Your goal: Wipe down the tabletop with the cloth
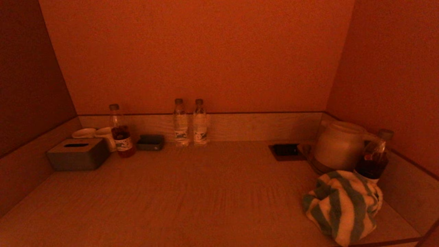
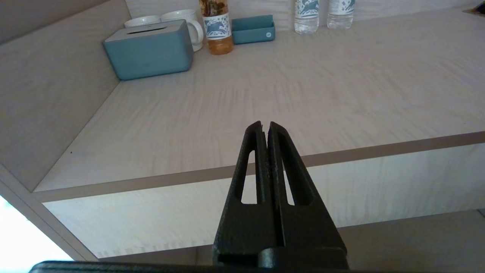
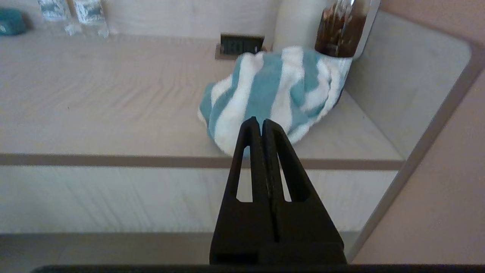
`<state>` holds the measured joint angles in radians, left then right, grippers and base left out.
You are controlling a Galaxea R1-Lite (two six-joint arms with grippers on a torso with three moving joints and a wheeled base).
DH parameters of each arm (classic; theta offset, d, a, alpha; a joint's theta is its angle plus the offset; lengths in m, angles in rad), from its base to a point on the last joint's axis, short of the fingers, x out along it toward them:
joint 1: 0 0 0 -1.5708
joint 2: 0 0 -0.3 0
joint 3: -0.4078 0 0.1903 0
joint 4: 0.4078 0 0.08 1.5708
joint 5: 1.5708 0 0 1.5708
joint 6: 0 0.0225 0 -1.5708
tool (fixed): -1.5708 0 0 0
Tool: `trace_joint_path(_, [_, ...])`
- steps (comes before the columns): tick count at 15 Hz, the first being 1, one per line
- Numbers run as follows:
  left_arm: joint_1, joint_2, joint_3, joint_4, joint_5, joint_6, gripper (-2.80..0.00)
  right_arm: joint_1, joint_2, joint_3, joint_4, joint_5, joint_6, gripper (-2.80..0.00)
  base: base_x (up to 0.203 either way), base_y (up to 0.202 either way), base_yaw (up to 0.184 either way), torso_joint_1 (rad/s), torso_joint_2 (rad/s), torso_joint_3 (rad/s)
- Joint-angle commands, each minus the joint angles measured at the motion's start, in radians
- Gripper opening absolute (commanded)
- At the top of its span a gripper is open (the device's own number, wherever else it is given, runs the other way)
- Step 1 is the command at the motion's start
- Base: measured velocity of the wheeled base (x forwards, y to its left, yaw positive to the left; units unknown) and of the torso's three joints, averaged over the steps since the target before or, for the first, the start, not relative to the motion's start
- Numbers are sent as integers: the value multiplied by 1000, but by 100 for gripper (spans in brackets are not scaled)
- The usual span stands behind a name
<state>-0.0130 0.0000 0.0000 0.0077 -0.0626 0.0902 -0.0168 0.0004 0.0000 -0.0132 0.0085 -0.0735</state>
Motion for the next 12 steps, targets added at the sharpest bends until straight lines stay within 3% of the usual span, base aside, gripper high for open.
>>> trace_joint_path(1, [1, 0, 0, 0, 0, 0, -280, 0, 0, 0, 13, -1, 3, -280, 0, 0, 0, 0, 0, 0])
trace_joint_path(12, [-1, 0, 0, 0, 0, 0, -280, -2, 0, 0, 13, -4, 29, -280, 0, 0, 0, 0, 0, 0])
